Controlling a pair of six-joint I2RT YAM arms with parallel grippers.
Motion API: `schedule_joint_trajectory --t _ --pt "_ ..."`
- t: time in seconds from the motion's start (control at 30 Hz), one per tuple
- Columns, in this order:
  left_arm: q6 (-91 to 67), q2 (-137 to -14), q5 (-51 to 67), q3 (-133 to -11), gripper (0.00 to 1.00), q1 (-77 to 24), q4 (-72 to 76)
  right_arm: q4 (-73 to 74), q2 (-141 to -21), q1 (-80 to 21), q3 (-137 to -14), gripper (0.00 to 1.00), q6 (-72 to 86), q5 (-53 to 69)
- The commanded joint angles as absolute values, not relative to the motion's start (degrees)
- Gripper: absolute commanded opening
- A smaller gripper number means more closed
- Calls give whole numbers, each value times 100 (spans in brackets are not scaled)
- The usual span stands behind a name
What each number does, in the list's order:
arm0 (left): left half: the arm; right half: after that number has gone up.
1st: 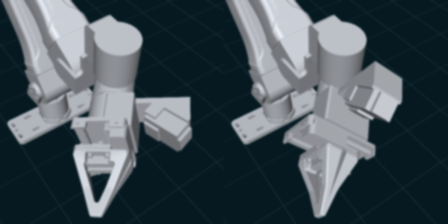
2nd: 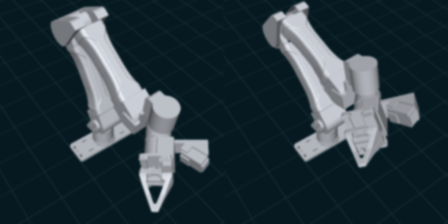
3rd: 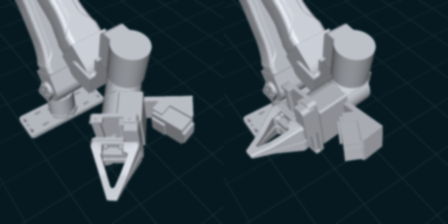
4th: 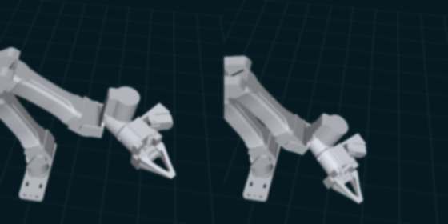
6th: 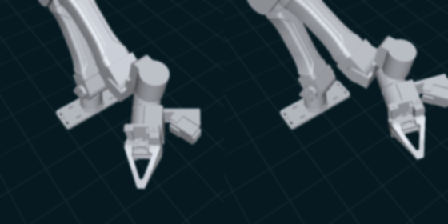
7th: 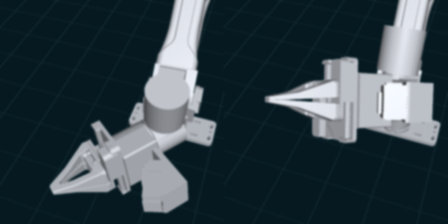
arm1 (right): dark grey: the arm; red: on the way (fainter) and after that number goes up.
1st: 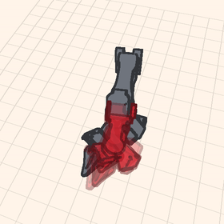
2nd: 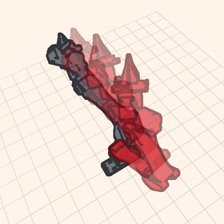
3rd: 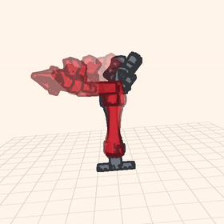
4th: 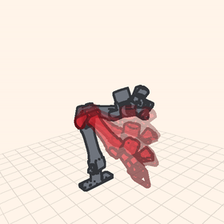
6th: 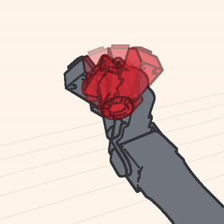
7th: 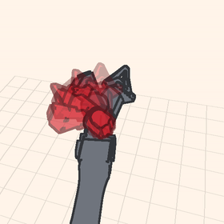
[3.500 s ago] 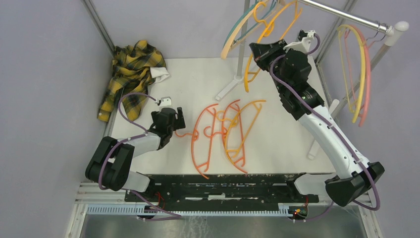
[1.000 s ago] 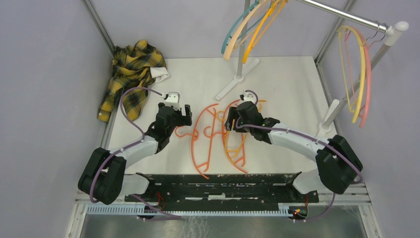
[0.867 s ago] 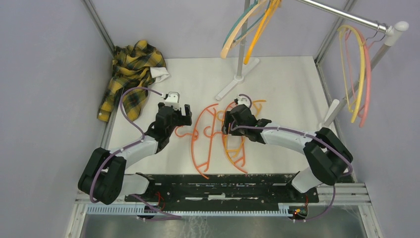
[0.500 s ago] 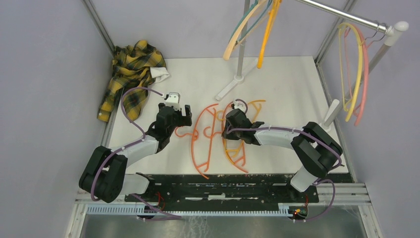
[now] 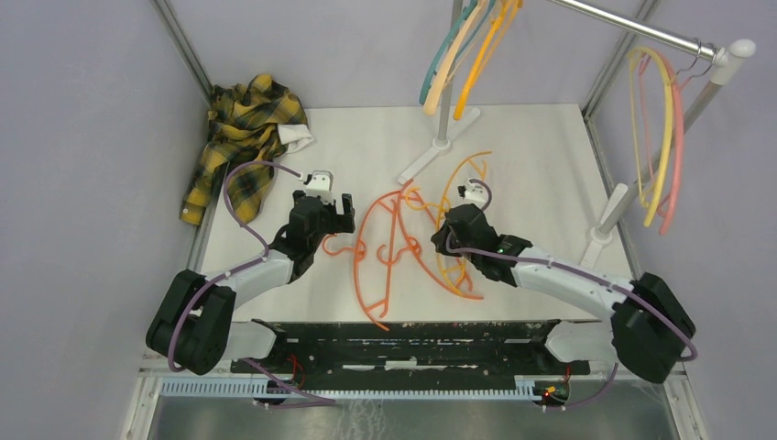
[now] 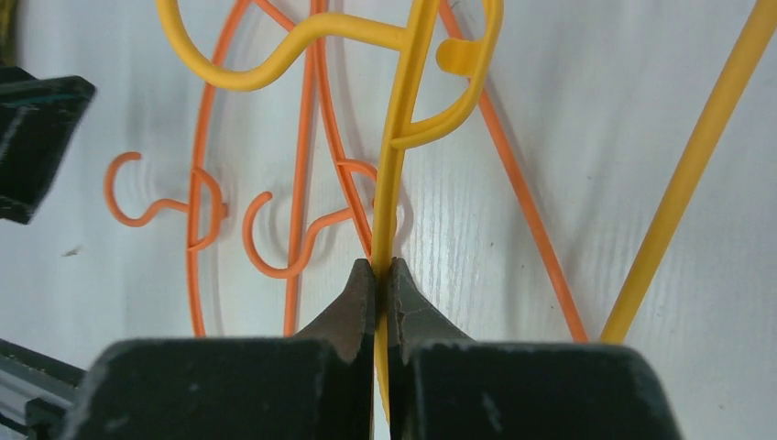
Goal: Organize the hangers
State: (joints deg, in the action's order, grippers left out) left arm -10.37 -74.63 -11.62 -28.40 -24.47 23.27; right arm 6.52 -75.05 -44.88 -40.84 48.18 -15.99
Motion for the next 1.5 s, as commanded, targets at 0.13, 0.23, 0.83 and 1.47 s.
schedule_joint_trajectory --t 0.13,0.23,0.83,1.47 --pt "-923 -7201 -1176 -2859 99 -2449 2573 1212 -5660 -4506 -4064 1 4843 -2567" --pt "-938 -7186 -1142 -2833 99 -2452 2607 1265 -5316 -4492 -4337 1 4685 -2719" --pt "-984 -7282 -1195 -2848 99 -2445 2625 1403 -4887 -3667 -6374 1 4223 -2644" --pt "-930 -7098 -1512 -2762 99 -2444 2632 -564 -7170 -1123 -7919 1 5887 399"
